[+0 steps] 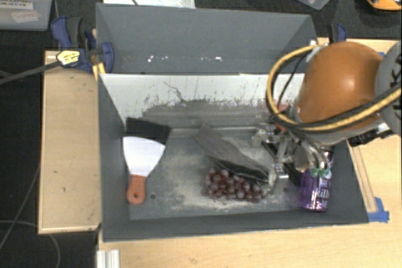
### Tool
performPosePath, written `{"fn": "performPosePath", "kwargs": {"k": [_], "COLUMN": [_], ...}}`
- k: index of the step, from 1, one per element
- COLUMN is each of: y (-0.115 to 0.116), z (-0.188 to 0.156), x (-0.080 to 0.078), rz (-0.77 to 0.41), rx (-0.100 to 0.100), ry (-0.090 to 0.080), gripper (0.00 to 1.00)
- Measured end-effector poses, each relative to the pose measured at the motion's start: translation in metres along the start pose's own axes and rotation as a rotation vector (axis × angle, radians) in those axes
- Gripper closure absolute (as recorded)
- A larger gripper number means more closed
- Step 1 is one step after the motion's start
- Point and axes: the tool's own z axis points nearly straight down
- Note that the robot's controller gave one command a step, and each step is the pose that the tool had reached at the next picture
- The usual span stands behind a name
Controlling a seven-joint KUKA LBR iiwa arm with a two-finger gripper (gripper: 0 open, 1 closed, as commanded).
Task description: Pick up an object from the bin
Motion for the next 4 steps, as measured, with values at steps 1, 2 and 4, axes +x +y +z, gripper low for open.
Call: {"fn": "performPosePath", "kwargs": {"k": [1, 2, 4], "y": [0.0, 0.023, 0.014], "z": [-0.004, 0.165, 0.134], "x": [-0.002, -0.002, -0.012], "rz": [0.001, -0.017, 0.162], "rx": [0.0, -0.001, -0.001], "ry": [-0.008, -0.01, -0.003], "gripper": [0.0, 0.0, 0.0]}}
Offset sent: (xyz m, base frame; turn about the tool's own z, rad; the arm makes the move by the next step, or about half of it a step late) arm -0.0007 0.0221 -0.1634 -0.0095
